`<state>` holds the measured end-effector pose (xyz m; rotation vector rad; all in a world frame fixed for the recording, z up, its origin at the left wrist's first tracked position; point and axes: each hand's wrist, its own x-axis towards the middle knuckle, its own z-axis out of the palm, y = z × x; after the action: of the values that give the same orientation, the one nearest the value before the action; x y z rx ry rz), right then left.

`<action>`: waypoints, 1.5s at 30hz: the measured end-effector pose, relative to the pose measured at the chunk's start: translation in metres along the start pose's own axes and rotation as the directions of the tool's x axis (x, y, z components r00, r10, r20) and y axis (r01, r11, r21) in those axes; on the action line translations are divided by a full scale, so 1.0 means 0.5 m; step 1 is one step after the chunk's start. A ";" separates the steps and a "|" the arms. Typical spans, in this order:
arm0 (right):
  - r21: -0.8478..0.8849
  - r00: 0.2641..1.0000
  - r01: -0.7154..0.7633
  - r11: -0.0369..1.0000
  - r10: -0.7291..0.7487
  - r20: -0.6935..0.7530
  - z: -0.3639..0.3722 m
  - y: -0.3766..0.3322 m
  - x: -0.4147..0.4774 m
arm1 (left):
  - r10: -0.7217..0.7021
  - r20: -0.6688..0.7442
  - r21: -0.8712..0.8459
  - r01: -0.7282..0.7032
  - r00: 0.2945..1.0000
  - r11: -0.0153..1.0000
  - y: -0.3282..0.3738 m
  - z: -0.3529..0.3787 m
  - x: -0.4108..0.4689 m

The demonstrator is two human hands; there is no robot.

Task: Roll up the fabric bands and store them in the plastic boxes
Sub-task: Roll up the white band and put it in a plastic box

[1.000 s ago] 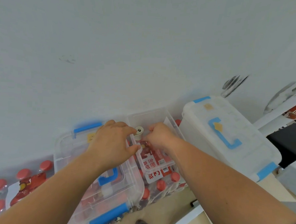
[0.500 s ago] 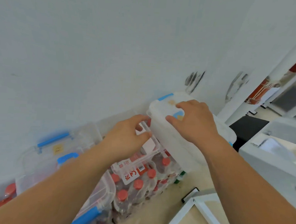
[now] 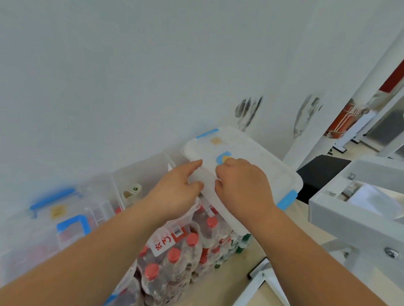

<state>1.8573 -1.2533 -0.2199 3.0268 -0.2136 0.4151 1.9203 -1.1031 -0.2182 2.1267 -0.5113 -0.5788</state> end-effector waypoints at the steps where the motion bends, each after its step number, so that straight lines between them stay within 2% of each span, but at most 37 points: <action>1: 0.001 0.998 0.009 1.000 -0.009 -0.059 -0.010 -0.004 0.001 | 0.018 -0.023 -0.008 -0.018 1.000 1.000 0.002 -0.004 -0.008; 7: -0.013 0.934 -0.018 1.000 0.012 -0.357 -0.088 -0.022 0.024 | 0.151 -0.199 -0.041 -0.162 0.968 0.986 -0.008 -0.053 -0.047; 11: 0.081 0.816 0.051 0.995 0.006 -0.578 -0.153 -0.043 0.037 | 0.085 -0.326 -0.120 -0.131 0.942 0.984 -0.040 -0.095 -0.065; 14: 0.235 0.804 0.129 0.963 0.037 -0.593 -0.183 -0.074 0.046 | 0.019 -0.397 -0.186 -0.100 0.918 0.977 -0.065 -0.126 -0.079; 16: 0.392 0.840 0.148 0.908 0.094 -0.534 -0.180 -0.096 0.053 | -0.008 -0.428 -0.208 -0.090 0.904 0.974 -0.081 -0.144 -0.089; 18: 0.560 0.882 0.107 0.821 0.182 -0.435 -0.154 -0.115 0.057 | -0.004 -0.450 -0.179 -0.085 0.893 0.980 -0.101 -0.159 -0.099; 21: 0.774 0.930 -0.103 0.624 0.336 -0.147 -0.086 -0.135 0.063 | 0.000 -0.454 -0.052 -0.026 0.891 0.998 -0.136 -0.176 -0.111; 23: 0.853 0.901 -0.286 0.436 0.425 0.085 -0.038 -0.146 0.068 | 0.018 -0.428 0.123 0.038 0.904 0.992 -0.159 -0.182 -0.114; 25: 0.878 0.836 -0.428 0.215 0.463 0.294 0.000 -0.157 0.071 | 0.028 -0.363 0.302 0.089 0.931 0.949 -0.173 -0.183 -0.116; 26: 0.869 0.806 -0.474 0.144 0.468 0.362 0.019 -0.162 0.072 | 0.023 -0.320 0.379 0.106 0.947 0.919 -0.179 -0.182 -0.116; 27: 0.855 0.788 -0.504 0.124 0.472 0.396 0.035 -0.166 0.073 | 0.019 -0.276 0.449 0.111 0.961 0.886 -0.185 -0.179 -0.113; 29: 0.822 0.786 -0.536 0.193 0.470 0.402 0.068 -0.170 0.073 | 0.000 -0.205 0.560 0.117 0.979 0.820 -0.193 -0.170 -0.110; 31: 0.780 0.815 -0.527 0.337 0.459 0.353 0.086 -0.173 0.070 | -0.020 -0.155 0.624 0.113 0.988 0.773 -0.201 -0.163 -0.106; 34: 0.658 0.902 -0.414 0.629 0.382 0.202 0.098 -0.174 0.063 | -0.031 -0.106 0.666 0.094 0.994 0.740 -0.207 -0.156 -0.102; 36: 0.575 0.947 -0.315 0.755 0.290 0.137 0.102 -0.175 0.060 | -0.029 -0.100 0.679 0.090 0.995 0.729 -0.209 -0.154 -0.103; 38: 0.439 0.973 -0.229 0.869 0.186 0.138 0.105 -0.176 0.062 | -0.030 -0.095 0.689 0.088 0.995 0.719 -0.211 -0.153 -0.104; 41: 0.260 0.948 -0.170 0.951 0.085 0.307 0.113 -0.183 0.066 | -0.010 -0.107 0.706 0.083 0.994 0.704 -0.207 -0.154 -0.102; 43: 0.243 0.910 -0.182 0.953 0.069 0.408 0.120 -0.191 0.067 | -0.005 -0.118 0.720 0.089 0.993 0.688 -0.203 -0.154 -0.100; 45: 0.242 0.894 -0.186 0.952 0.062 0.444 0.124 -0.199 0.066 | -0.021 -0.125 0.721 0.105 0.992 0.685 -0.200 -0.153 -0.099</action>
<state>1.9200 -1.1652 -0.2764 3.3563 -0.4114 -0.2581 1.9389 -0.9724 -0.2487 2.9335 -0.6884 -0.3060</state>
